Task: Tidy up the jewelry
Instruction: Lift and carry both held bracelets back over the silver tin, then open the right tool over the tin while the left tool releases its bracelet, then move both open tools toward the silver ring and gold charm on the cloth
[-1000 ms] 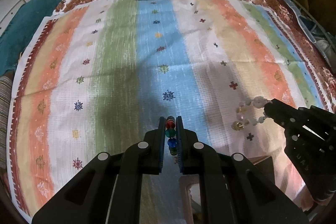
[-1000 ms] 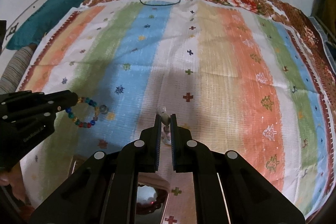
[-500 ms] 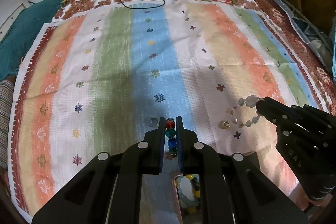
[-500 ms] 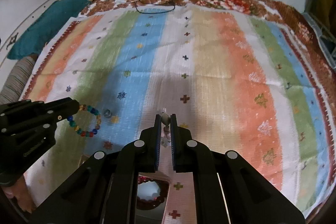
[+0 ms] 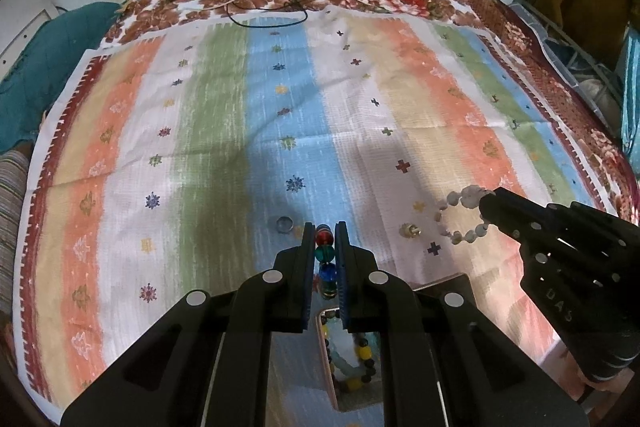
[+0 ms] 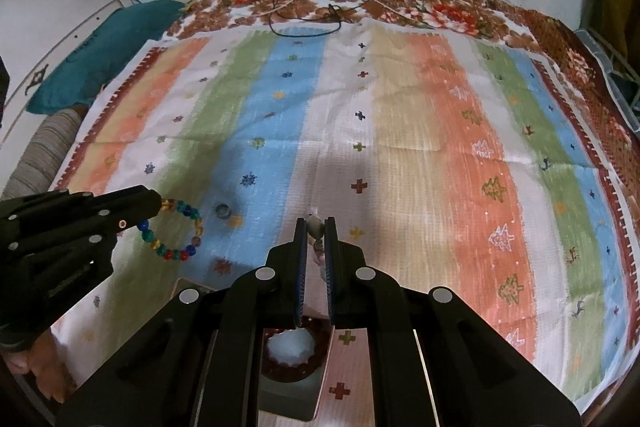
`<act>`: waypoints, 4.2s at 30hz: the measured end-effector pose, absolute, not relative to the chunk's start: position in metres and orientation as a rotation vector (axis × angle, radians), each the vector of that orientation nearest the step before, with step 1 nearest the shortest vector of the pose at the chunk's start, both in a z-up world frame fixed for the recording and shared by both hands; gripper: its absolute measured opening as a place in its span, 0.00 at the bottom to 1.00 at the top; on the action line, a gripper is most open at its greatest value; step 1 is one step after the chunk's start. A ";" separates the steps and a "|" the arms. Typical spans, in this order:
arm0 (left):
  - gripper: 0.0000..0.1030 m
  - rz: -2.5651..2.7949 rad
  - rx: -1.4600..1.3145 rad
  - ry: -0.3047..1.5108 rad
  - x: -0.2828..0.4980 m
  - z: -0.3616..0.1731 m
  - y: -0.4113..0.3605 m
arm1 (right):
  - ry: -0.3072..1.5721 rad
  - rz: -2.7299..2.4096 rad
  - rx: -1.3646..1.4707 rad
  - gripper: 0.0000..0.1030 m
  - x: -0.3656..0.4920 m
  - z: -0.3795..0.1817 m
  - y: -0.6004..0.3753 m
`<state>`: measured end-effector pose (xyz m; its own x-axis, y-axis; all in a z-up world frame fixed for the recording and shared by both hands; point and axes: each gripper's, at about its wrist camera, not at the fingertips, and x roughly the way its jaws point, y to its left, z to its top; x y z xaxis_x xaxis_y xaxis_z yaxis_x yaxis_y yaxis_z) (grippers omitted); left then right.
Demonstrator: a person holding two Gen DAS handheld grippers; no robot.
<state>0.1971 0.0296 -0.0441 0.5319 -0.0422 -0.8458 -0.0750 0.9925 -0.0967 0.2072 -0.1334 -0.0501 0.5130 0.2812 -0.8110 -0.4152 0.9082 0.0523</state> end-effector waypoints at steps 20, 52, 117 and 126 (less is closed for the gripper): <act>0.09 -0.002 -0.095 0.950 0.165 -0.023 0.012 | 0.895 0.441 -0.157 0.09 0.174 -0.037 -0.140; 0.09 -0.054 -0.069 0.896 0.109 -0.010 -0.019 | 0.899 0.511 -0.156 0.09 0.119 -0.036 -0.152; 0.75 0.156 -0.210 1.147 0.237 -0.108 0.058 | 1.169 0.405 -0.199 0.80 0.238 -0.116 -0.128; 0.75 0.151 -0.223 1.170 0.247 -0.120 0.061 | 1.215 0.382 -0.173 0.80 0.253 -0.130 -0.131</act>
<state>0.2472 0.0608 -0.1204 0.3838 0.0016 -0.9234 -0.2326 0.9679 -0.0950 0.2531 -0.1310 -0.1305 0.2950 0.1932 -0.9357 -0.3765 0.9236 0.0720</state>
